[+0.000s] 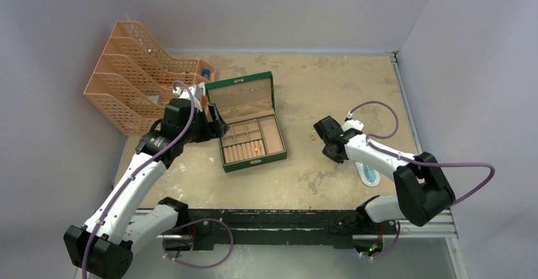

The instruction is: Organize the mixed jewelry

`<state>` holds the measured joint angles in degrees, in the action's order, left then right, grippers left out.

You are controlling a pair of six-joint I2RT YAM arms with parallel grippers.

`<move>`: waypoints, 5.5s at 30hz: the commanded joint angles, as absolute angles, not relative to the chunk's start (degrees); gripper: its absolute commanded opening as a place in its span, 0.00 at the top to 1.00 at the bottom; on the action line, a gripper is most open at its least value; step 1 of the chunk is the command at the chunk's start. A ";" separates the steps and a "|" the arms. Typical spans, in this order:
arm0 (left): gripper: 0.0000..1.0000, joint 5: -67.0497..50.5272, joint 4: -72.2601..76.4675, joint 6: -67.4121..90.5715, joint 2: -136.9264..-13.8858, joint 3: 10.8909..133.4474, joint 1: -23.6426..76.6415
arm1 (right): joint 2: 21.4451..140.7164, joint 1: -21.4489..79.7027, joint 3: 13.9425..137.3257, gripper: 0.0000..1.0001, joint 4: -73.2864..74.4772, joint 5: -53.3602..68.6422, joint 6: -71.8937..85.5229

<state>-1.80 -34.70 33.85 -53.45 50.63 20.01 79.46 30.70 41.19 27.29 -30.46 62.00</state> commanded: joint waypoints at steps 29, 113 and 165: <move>0.23 -2.38 -32.32 31.68 -53.09 50.79 19.97 | 81.15 24.74 37.83 0.78 26.96 -31.22 73.99; 1.00 -41.27 -10.16 44.56 -68.53 44.02 20.00 | 75.07 55.81 46.98 0.73 -14.59 -10.29 57.62; 1.00 -66.68 15.16 68.40 -61.79 44.74 15.21 | 69.87 46.93 34.39 0.87 -62.16 18.75 71.97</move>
